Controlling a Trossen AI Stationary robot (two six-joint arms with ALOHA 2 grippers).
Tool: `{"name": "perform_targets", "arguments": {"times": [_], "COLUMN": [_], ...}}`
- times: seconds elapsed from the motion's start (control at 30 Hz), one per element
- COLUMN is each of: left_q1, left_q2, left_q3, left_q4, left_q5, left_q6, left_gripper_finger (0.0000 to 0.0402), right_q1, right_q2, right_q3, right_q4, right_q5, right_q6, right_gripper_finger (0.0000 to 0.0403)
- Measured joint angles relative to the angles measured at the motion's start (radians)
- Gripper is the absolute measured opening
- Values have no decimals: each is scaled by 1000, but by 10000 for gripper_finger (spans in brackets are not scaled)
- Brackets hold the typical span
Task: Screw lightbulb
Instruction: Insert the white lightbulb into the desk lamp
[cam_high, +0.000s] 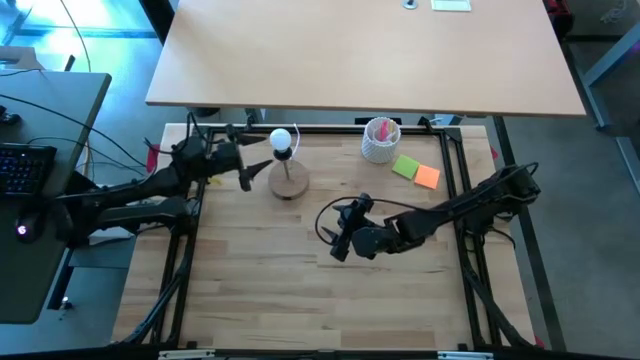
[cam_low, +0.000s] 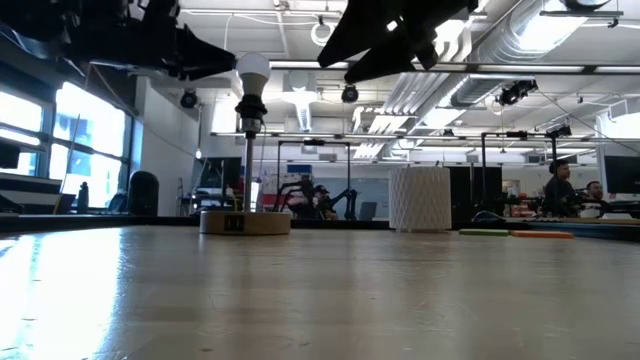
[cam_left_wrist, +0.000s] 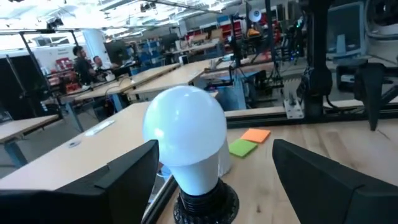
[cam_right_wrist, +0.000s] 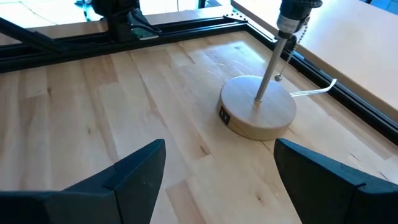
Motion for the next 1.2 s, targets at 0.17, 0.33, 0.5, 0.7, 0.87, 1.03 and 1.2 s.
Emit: {"name": "perform_targets", "arguments": {"times": [0.17,0.33,0.5,0.7,0.87,1.03,1.2], "left_q1": [13,33,36,36,36,36,35], "left_q2": [90,184,229,251,271,270,268], "left_q3": [0,0,0,6,29,37,37], "left_q4": [75,198,284,309,309,310,310], "left_q5": [0,-1,11,37,34,13,-35], "left_q6": [-18,-41,-52,-68,-70,-70,-70], "left_gripper_finger": [310,310,310,310,310,308,282], "right_q1": [0,0,0,0,0,0,0], "right_q2": [0,0,0,0,0,0,0], "right_q3": [0,0,0,0,0,0,0], "right_q4": [1,1,-1,0,-1,-1,-1], "right_q5": [0,0,0,0,-1,-1,-2], "right_q6": [-1,-9,-7,-6,-1,-1,-1], "right_gripper_finger": [297,297,297,297,297,297,297]}}
